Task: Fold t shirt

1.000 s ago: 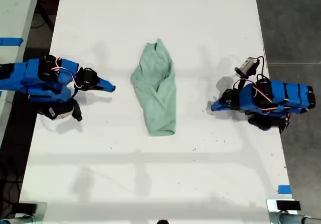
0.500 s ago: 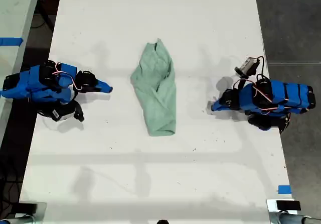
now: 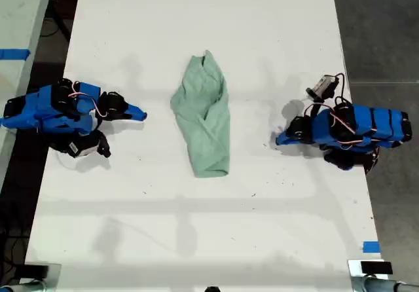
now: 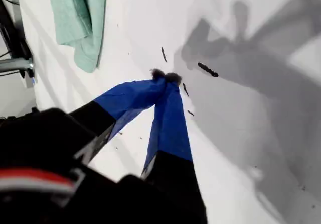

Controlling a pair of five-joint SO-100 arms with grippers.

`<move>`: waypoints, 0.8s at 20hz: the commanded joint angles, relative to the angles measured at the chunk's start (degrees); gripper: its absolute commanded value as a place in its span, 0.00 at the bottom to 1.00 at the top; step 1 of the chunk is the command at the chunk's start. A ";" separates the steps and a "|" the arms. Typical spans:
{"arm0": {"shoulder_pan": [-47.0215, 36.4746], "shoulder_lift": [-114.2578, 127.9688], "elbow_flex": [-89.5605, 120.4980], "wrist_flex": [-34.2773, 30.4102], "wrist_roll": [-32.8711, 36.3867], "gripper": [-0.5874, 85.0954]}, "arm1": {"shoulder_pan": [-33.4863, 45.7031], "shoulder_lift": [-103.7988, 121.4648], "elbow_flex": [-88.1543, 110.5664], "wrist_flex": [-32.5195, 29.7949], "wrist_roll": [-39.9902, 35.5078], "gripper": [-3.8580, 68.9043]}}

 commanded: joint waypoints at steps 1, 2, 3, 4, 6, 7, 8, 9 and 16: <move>-0.26 0.35 0.35 0.18 -1.14 0.01 | -3.16 0.44 1.41 0.26 0.70 0.01; -0.18 0.35 0.35 0.18 -1.14 0.01 | -3.52 0.44 1.32 0.35 0.70 0.01; -0.09 0.35 0.35 0.18 -1.14 0.01 | -3.52 0.44 1.32 0.35 0.79 0.01; -0.18 0.35 0.35 0.18 -1.14 0.01 | -3.52 0.44 1.32 0.18 0.79 0.01; 0.00 0.35 0.35 0.18 -1.23 0.01 | -3.16 0.44 1.32 0.00 0.35 0.01; 0.09 0.35 0.44 0.18 -1.32 0.01 | -3.16 0.44 1.32 0.00 0.26 0.01; 0.00 0.35 0.44 0.18 -1.32 0.01 | -3.16 0.44 1.32 -0.09 0.18 0.01; 0.00 0.35 0.44 0.18 -1.32 0.01 | -2.99 0.44 1.32 -0.44 -0.44 0.01; 0.26 0.35 0.44 0.09 -1.32 0.01 | -6.50 0.44 -0.62 1.93 2.20 0.01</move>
